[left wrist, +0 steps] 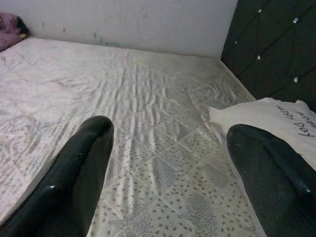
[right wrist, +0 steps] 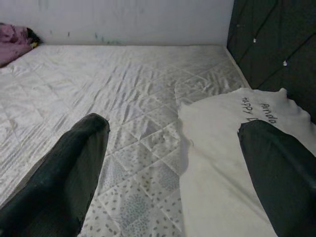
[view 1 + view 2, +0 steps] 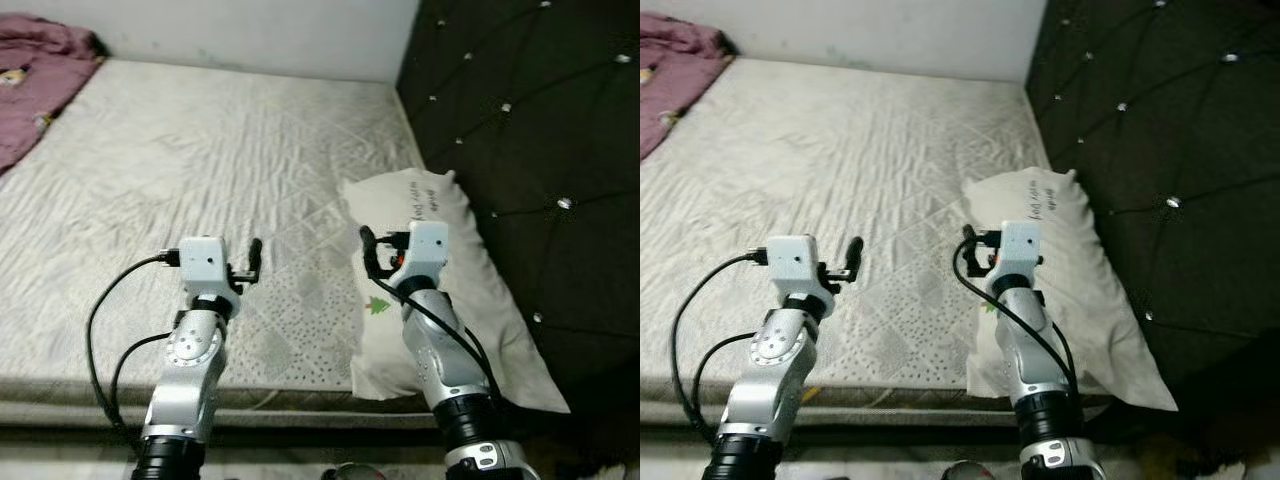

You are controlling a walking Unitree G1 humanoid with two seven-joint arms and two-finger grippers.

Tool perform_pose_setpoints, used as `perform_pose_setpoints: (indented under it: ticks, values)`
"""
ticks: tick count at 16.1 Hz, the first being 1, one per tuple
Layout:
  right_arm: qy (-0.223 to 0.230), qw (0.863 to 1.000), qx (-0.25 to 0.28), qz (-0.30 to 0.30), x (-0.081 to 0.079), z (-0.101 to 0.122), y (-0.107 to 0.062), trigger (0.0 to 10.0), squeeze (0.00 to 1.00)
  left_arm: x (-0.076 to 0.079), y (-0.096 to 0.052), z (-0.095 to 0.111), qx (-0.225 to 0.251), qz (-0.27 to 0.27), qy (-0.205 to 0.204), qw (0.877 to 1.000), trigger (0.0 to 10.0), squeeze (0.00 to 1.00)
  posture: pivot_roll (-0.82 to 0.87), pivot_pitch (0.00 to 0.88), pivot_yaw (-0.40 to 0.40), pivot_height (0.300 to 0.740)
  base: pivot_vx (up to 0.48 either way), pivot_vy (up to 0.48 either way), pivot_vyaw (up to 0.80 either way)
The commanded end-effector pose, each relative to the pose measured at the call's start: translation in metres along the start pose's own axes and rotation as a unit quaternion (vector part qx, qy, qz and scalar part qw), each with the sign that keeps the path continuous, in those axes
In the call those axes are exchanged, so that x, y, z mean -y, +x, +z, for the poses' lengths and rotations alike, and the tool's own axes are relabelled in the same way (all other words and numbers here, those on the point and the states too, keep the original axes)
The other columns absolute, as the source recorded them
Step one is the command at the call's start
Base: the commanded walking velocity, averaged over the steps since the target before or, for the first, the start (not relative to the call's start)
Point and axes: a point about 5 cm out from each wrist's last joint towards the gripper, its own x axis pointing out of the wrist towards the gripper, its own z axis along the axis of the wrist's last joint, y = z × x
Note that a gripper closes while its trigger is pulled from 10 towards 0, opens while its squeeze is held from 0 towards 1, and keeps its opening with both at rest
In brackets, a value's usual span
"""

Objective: Clean up the room

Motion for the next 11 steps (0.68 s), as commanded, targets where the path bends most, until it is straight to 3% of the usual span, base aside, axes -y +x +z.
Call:
perform_pose_setpoints:
  ticks: [1,8,11]
  values:
    - [-0.002,1.000,0.006,-0.008,0.0041,0.0033,0.0031,10.0,0.00,0.0043,0.0027,0.0016,0.002,-0.007,0.001,1.000,10.0,0.00,0.06,0.000,-0.048,0.740,0.000,0.000,-0.80]
    - [-0.002,1.000,0.008,-0.010,0.0039,0.0032,0.0044,10.0,0.00,0.0051,0.0035,0.0019,0.002,-0.008,0.002,1.000,10.0,0.00,0.06,0.000,-0.046,0.740,0.000,0.000,-0.77]
    - [-0.004,1.000,0.009,-0.007,0.0027,0.0035,0.0050,10.0,0.00,0.0048,0.0036,0.0022,0.002,-0.007,0.002,1.000,10.0,0.00,0.06,0.000,-0.047,0.740,0.000,0.000,0.00]
